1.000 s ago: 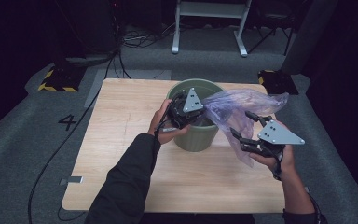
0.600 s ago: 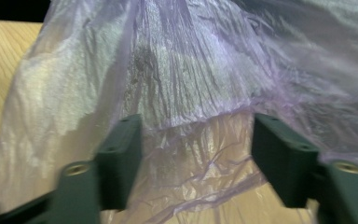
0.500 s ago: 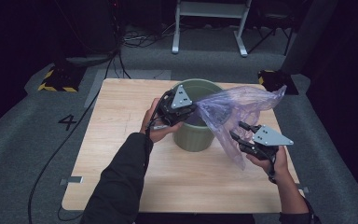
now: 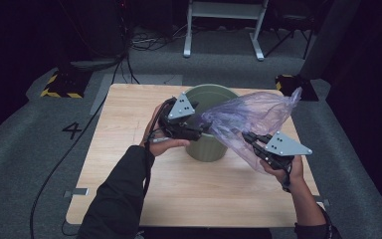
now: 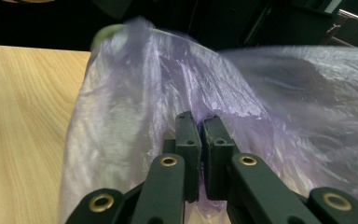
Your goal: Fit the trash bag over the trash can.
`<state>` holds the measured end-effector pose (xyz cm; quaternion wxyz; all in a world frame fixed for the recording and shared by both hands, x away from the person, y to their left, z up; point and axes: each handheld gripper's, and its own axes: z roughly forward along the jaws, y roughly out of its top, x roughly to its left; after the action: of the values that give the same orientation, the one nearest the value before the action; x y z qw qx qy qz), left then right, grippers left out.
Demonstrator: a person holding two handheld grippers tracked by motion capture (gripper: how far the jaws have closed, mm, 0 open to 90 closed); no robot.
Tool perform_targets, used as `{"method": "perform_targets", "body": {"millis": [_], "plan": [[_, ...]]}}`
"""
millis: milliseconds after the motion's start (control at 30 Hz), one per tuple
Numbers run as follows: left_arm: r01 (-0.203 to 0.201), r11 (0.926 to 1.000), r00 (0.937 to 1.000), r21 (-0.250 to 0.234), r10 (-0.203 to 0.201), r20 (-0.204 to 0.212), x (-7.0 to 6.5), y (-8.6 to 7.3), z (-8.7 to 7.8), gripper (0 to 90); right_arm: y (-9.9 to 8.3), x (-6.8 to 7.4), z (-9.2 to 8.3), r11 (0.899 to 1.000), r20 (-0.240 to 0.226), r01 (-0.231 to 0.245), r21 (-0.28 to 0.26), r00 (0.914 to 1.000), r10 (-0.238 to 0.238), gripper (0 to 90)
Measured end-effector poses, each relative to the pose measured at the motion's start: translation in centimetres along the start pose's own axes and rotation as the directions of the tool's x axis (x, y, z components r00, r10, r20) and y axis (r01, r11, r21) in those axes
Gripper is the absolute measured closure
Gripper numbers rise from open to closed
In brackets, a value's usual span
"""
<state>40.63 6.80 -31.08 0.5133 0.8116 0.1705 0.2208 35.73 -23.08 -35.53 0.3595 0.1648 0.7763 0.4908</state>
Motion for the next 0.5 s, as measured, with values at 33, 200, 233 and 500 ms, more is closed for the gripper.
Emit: {"method": "perform_targets", "body": {"millis": [33,200,233,500], "plan": [[-0.017,0.9998,0.9998,0.005,0.017,0.014,-0.5,0.2,0.2,22.4,0.1,0.1,0.0,1.000,0.001,0.005,0.003,1.0000,-0.005,86.4],[-0.072,0.9968,0.9954,0.034,0.070,0.065,-2.5,1.1,1.6,26.8,1.1,0.4,0.1,1.000,0.000,0.017,-0.001,0.9999,-0.017,84.8],[-0.078,0.9960,0.9949,0.042,0.076,0.066,-2.7,1.1,1.9,30.3,1.2,0.4,0.1,1.000,-0.003,0.018,-0.004,0.9998,-0.018,84.7],[-0.136,0.9860,0.9892,0.096,0.130,0.069,-3.0,0.9,2.5,73.1,2.1,0.8,-0.5,0.999,-0.015,0.016,-0.033,0.9998,-0.017,75.6]]}}
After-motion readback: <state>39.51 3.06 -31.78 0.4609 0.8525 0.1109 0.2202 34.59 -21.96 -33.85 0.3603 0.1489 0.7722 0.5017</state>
